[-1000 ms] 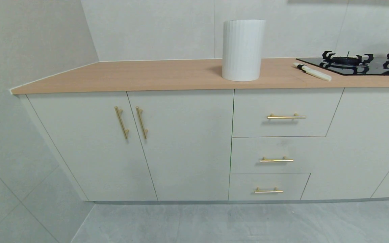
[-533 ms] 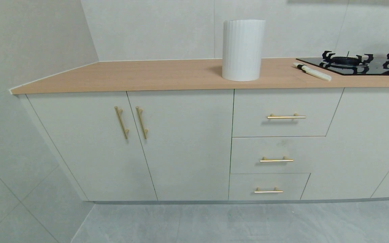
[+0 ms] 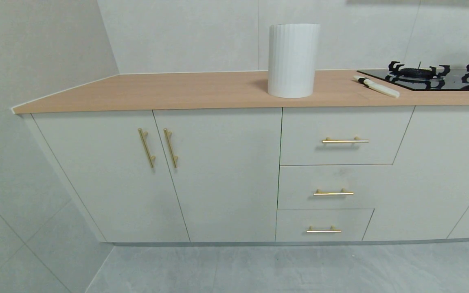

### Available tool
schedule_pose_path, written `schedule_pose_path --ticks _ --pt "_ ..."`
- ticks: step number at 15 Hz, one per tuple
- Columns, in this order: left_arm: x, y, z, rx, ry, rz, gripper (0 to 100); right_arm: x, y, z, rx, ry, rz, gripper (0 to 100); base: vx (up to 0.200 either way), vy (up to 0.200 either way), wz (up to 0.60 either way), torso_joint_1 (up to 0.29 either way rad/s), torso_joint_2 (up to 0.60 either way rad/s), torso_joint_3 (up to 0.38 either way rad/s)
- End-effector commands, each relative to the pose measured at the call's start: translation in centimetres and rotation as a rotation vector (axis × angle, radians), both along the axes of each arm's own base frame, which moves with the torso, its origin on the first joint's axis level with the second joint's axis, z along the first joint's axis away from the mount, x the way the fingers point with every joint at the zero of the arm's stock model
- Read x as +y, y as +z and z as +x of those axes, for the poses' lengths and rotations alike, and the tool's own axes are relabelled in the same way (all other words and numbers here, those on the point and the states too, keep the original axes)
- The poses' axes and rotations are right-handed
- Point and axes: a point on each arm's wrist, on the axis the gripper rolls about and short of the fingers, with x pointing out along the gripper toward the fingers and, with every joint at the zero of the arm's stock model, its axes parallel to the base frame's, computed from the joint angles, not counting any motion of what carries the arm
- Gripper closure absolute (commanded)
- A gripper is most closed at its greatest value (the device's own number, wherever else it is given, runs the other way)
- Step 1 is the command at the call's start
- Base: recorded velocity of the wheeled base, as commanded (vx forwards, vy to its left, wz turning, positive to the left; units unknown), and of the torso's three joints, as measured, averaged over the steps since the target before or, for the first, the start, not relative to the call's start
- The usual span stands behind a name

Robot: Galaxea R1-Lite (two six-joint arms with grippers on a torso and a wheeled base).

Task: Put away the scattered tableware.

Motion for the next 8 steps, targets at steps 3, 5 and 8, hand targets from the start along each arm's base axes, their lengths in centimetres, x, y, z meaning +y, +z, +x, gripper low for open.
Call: schedule_pose_path --ticks 3,5,8 --pt "0.0 0.01 0.01 0.001 0.0 0.0 0 0.0 0.01 0.02 0.003 0.0 0.0 0 0.133 0.0 0.0 0.002 0.0 0.002" --pt "0.0 0.01 0.01 0.001 0.0 0.0 0 0.0 0.01 0.02 0.003 0.001 0.0 0 0.2 0.0 0.0 0.002 0.0 0.002" --pt "0.0 0.01 0.01 0.001 0.0 0.0 0 0.0 0.03 0.02 0.001 0.001 0.0 0 0.2 0.0 0.0 0.002 0.0 0.002"
